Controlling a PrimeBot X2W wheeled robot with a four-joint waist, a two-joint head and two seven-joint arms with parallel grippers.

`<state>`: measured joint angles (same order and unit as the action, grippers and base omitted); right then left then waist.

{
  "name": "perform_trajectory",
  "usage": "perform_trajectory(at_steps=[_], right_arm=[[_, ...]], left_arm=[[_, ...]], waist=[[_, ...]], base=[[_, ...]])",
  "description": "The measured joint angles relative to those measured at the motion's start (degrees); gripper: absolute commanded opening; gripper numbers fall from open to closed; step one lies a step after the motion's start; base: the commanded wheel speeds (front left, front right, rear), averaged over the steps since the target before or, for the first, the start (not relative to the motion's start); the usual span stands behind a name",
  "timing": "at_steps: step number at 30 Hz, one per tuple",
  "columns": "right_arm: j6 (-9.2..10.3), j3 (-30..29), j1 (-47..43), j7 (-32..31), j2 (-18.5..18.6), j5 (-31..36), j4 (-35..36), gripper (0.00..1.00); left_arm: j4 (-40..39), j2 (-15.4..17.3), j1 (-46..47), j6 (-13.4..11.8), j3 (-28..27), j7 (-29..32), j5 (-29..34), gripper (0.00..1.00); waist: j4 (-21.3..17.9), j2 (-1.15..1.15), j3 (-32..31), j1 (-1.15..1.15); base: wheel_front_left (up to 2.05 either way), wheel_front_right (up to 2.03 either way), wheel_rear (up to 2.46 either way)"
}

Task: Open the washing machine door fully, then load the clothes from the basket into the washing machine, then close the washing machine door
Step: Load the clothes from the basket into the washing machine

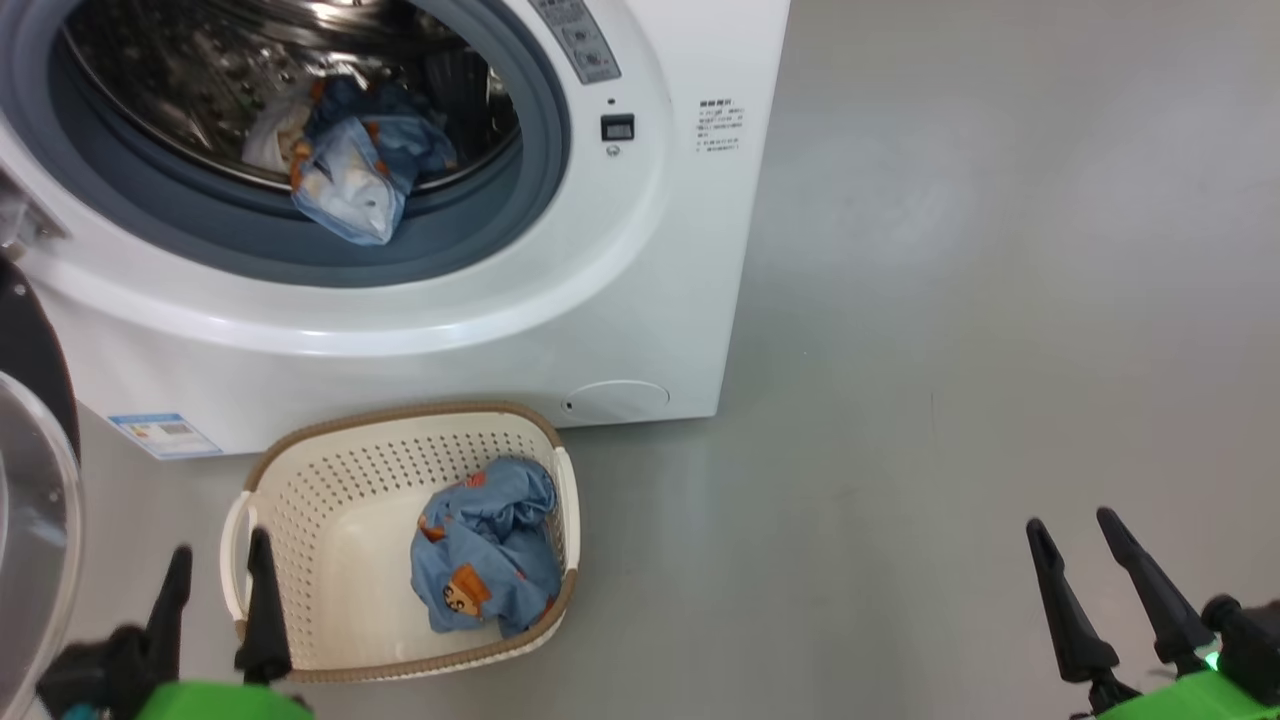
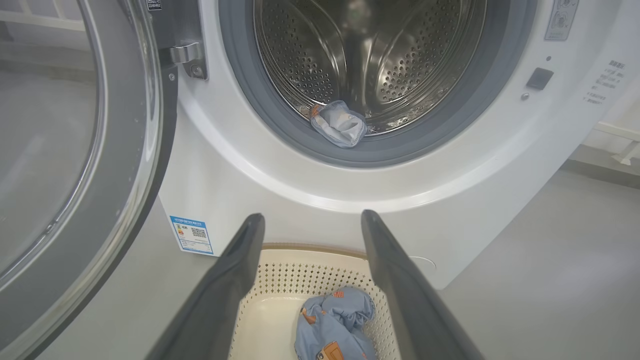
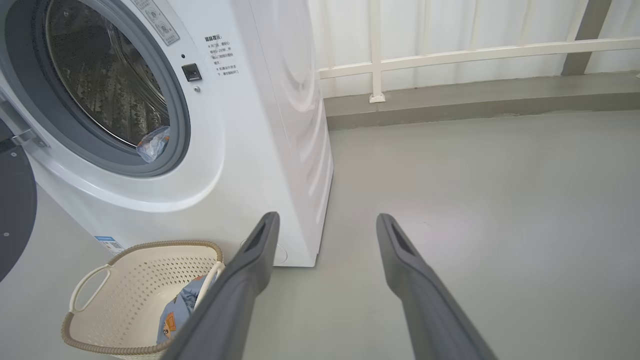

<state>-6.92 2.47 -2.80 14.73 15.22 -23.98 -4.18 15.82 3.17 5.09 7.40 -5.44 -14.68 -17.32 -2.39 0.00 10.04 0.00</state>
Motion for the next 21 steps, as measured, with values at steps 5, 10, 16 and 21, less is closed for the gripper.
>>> perform_trajectory(at_steps=[5,10,16,21], right_arm=[[0.00,-1.4,-3.4,0.0,0.0,-0.3,0.3,1.00],[0.00,-2.2,-5.1,0.0,-0.6,-0.3,0.6,1.00],[0.00,-2.7,-5.5,0.0,-0.9,-0.3,0.8,1.00],[0.00,-2.7,-5.5,0.0,-1.0,-0.3,0.9,1.00]], left_arm=[[-2.8,-0.3,-6.1,0.0,-1.6,0.0,0.0,1.00],[-6.2,-0.5,-9.8,0.0,-2.7,0.1,1.0,1.00],[-8.2,-0.5,-11.0,0.0,-3.3,0.1,1.0,1.00],[-8.5,-0.6,-11.0,0.0,-3.4,0.1,1.0,1.00]], waist=[[0.3,0.00,-2.2,0.00],[0.6,0.00,-3.6,0.00],[0.6,0.00,-3.5,0.00],[0.2,0.00,-3.1,0.00]], base=[[0.00,0.00,0.00],[0.00,0.00,0.00],[0.00,0.00,0.00],[0.00,0.00,0.00]])
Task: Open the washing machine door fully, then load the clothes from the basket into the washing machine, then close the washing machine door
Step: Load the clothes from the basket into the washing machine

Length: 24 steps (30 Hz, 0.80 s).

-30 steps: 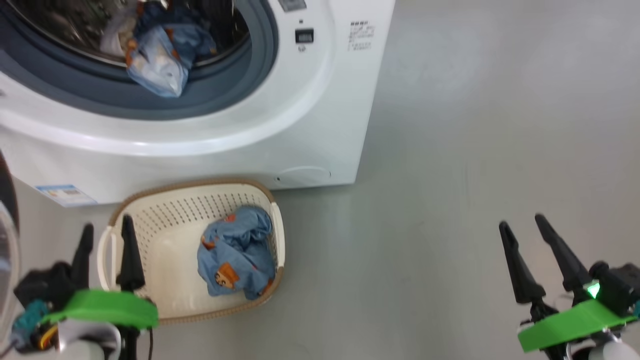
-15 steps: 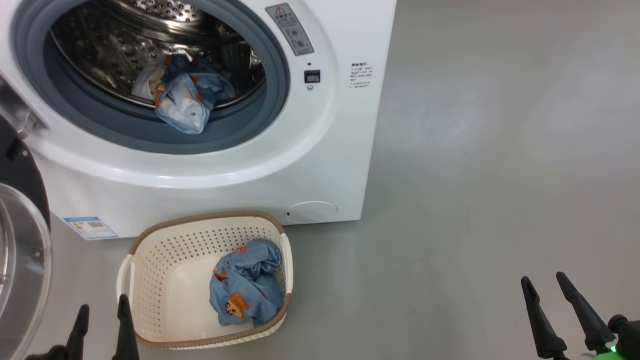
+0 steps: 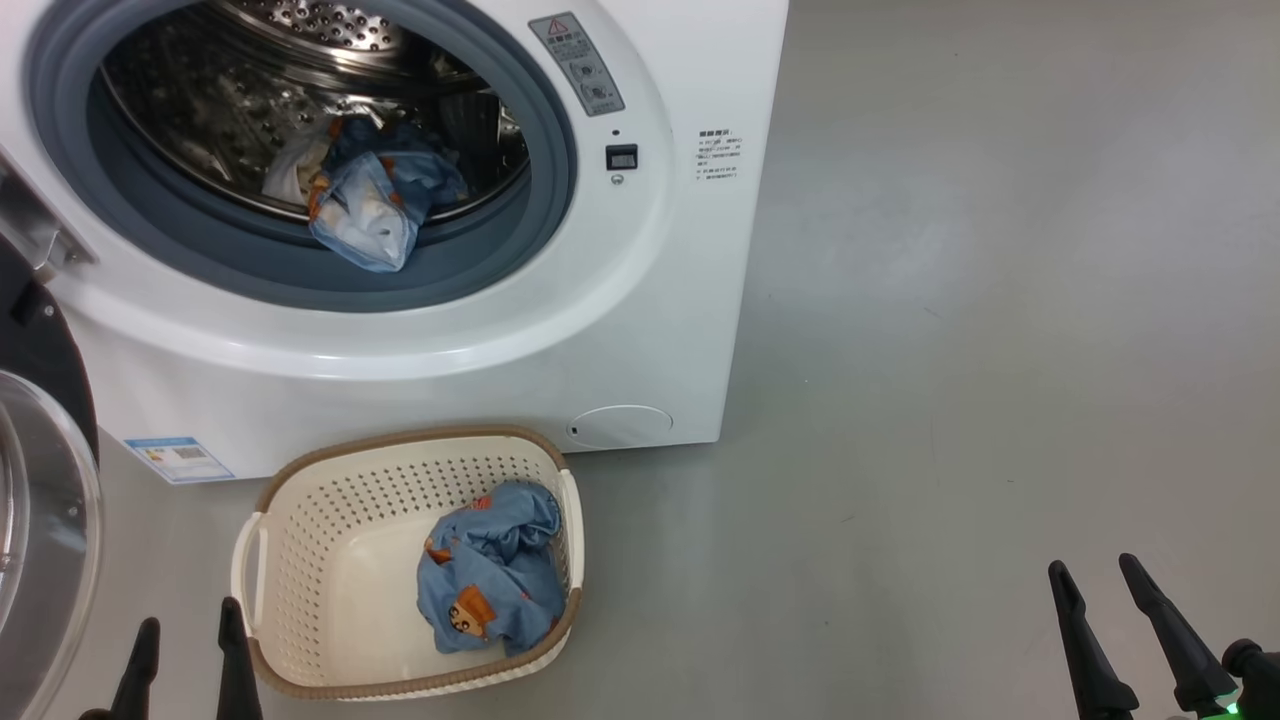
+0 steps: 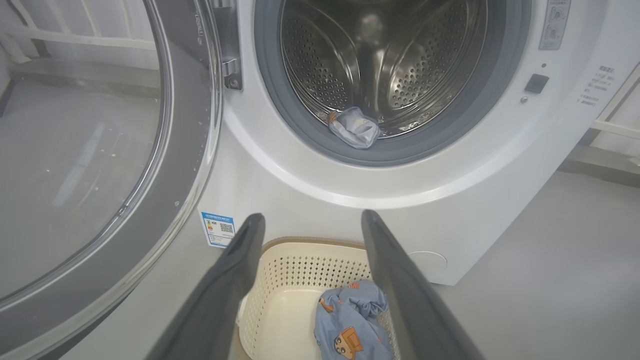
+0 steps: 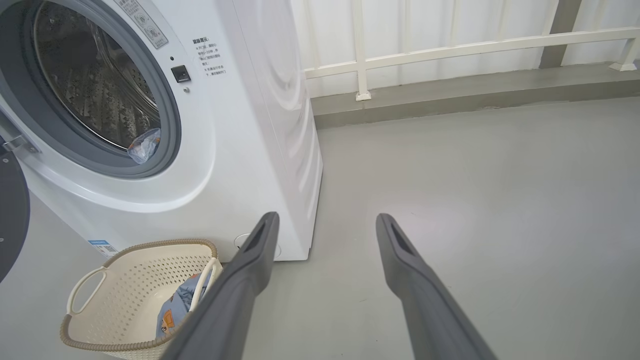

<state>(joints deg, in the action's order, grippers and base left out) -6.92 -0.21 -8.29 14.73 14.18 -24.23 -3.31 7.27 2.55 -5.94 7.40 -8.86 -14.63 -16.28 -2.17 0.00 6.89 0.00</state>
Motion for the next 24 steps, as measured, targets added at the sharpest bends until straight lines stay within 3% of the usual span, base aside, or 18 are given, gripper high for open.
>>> perform_trajectory(at_steps=[12,24], right_arm=[[0.00,0.5,2.0,0.0,-0.1,0.0,0.2,1.00],[0.00,1.5,7.5,0.0,-0.8,0.0,0.9,1.00]], left_arm=[[0.2,-0.2,0.7,0.0,0.5,0.0,-0.2,1.00],[4.8,-0.3,7.2,0.0,3.1,0.0,-3.4,1.00]], waist=[[0.0,0.00,2.1,0.00],[-0.2,0.00,6.9,0.00]], base=[[0.00,0.00,0.00],[0.00,0.00,0.00]])
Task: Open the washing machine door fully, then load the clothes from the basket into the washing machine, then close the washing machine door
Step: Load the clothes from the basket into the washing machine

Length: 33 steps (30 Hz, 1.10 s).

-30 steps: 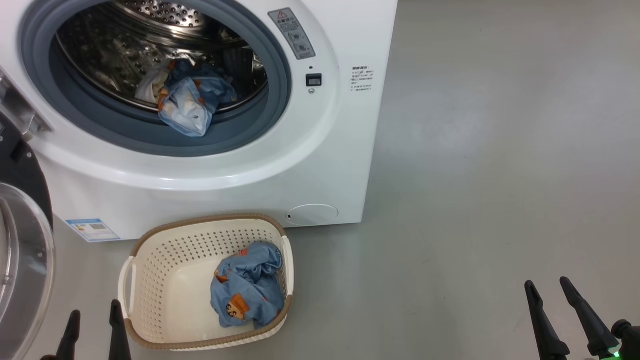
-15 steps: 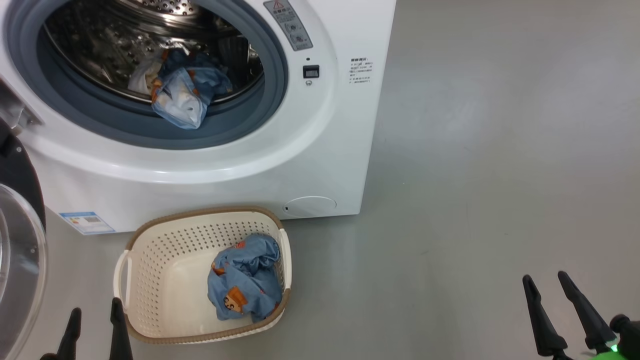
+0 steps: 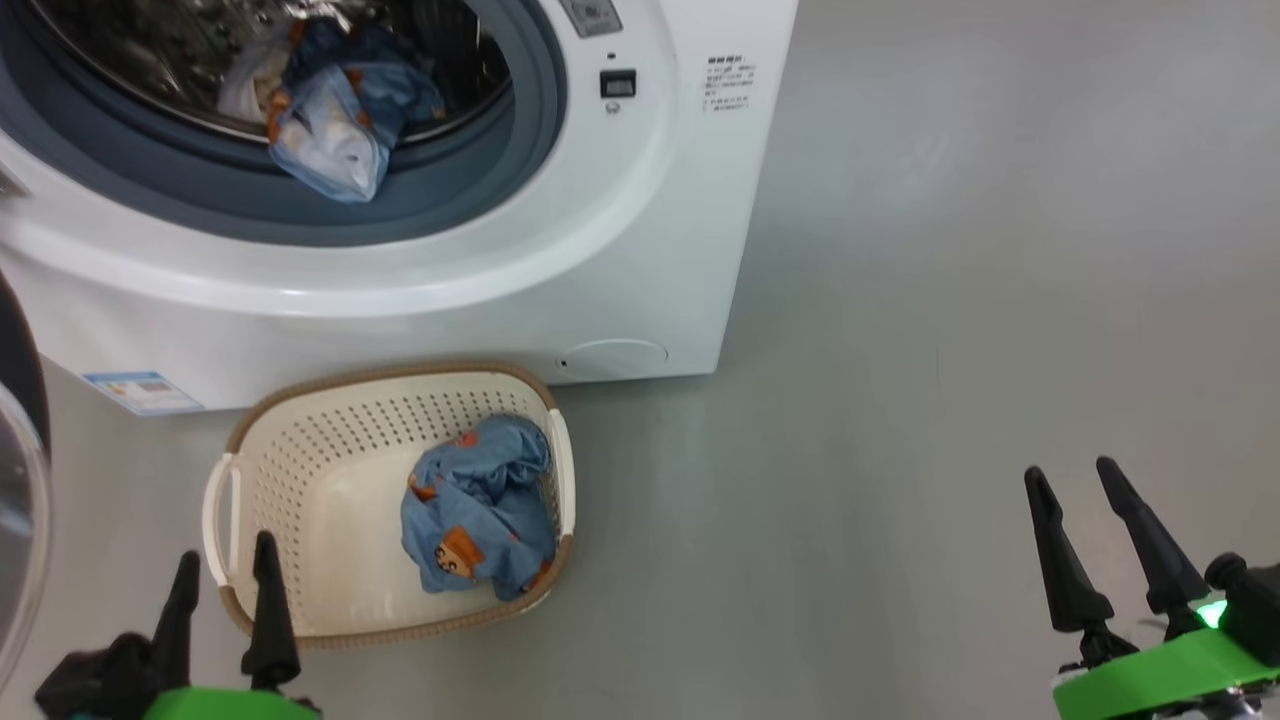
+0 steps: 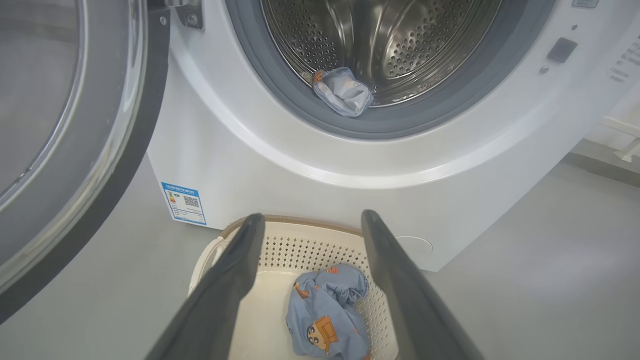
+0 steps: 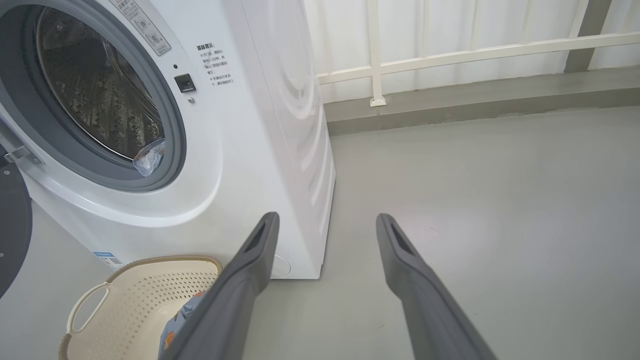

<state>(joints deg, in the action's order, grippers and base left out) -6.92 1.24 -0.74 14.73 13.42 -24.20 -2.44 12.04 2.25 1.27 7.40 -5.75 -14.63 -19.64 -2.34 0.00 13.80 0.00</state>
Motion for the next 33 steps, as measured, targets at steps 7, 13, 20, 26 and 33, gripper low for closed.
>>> perform_trajectory(at_steps=[7,13,20,26,33], right_arm=[[0.00,0.2,3.1,0.0,-0.8,0.2,0.9,1.00],[0.00,0.5,5.8,0.0,-1.2,0.4,1.2,1.00],[0.00,1.7,9.2,0.0,-1.3,0.4,1.2,1.00],[0.00,1.9,11.4,0.0,-1.3,0.4,1.4,1.00],[0.00,2.3,13.5,0.0,-1.3,0.4,1.9,1.00]], left_arm=[[6.3,-0.1,5.3,0.0,2.0,0.0,-1.8,1.00],[13.8,-0.2,11.3,0.0,3.2,0.0,-2.0,1.00],[21.9,0.4,19.3,0.0,5.3,0.0,-2.5,1.00],[28.1,1.8,25.1,0.0,8.2,0.0,-3.6,1.00],[34.9,3.3,32.2,0.0,13.7,0.0,-5.7,1.00]], waist=[[-0.4,0.00,3.8,0.00],[-0.9,0.00,7.5,0.00],[-1.4,0.00,12.1,0.00],[-1.7,0.00,16.2,0.00],[-2.1,0.00,20.5,0.00]], base=[[0.00,0.00,0.00],[0.00,0.00,0.00],[0.00,0.00,0.00],[0.00,0.00,0.00],[0.00,0.00,0.00]])
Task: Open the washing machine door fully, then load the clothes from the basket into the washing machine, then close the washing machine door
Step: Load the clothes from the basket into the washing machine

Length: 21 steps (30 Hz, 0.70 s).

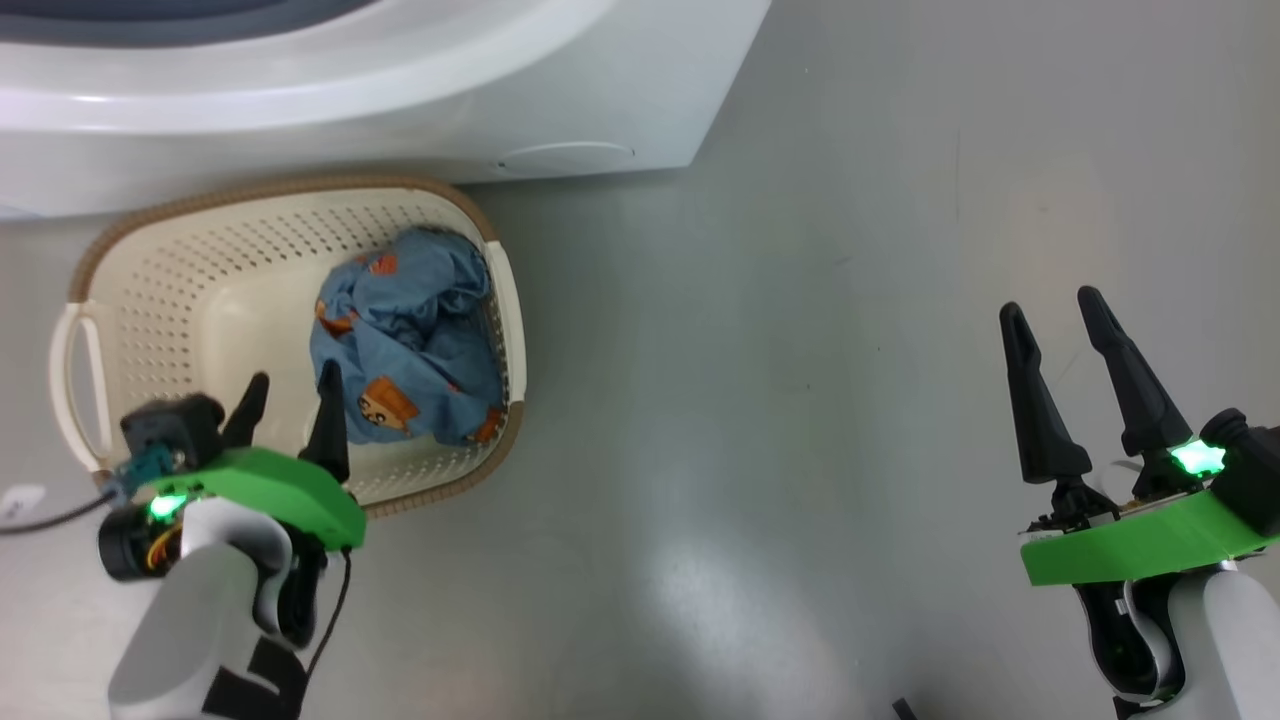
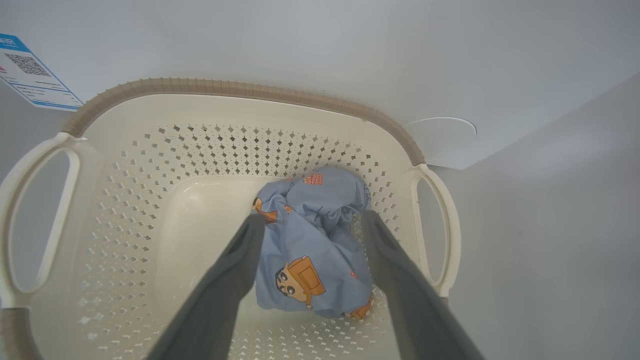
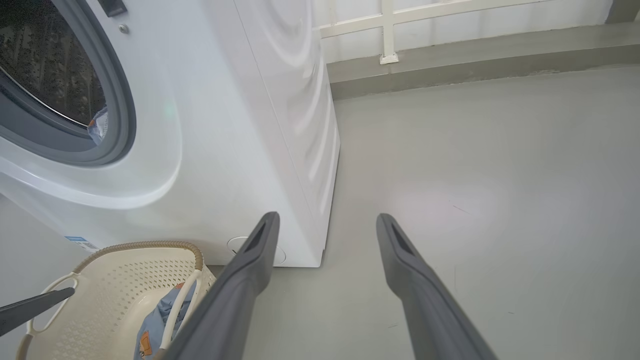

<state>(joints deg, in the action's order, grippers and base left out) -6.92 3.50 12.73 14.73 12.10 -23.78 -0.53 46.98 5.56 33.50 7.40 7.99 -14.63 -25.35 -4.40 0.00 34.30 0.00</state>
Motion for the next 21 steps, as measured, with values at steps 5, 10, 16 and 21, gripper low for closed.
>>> perform_trajectory(at_steps=[5,10,16,21], right_arm=[[0.00,0.5,1.6,0.0,-0.2,0.0,0.2,1.00],[0.00,1.2,2.9,0.0,-0.5,0.0,0.6,1.00],[0.00,1.7,4.3,0.0,-0.9,0.0,1.0,1.00],[0.00,2.0,5.1,0.0,-1.1,0.0,1.5,1.00]], left_arm=[[5.1,1.4,5.5,0.0,5.1,0.0,-2.7,1.00],[9.1,3.1,9.7,0.0,10.1,0.0,-6.4,1.00],[13.8,5.1,14.3,0.0,16.0,0.6,-12.5,1.00],[15.6,6.6,17.0,0.0,19.5,2.4,-15.8,1.00]], waist=[[-0.5,0.00,2.8,0.00],[-1.4,0.00,5.0,0.00],[-3.1,0.00,7.9,0.00],[-4.3,0.00,9.9,0.00]], base=[[0.00,0.00,0.00],[0.00,0.00,0.00],[0.00,0.00,0.00],[0.00,0.00,0.00]])
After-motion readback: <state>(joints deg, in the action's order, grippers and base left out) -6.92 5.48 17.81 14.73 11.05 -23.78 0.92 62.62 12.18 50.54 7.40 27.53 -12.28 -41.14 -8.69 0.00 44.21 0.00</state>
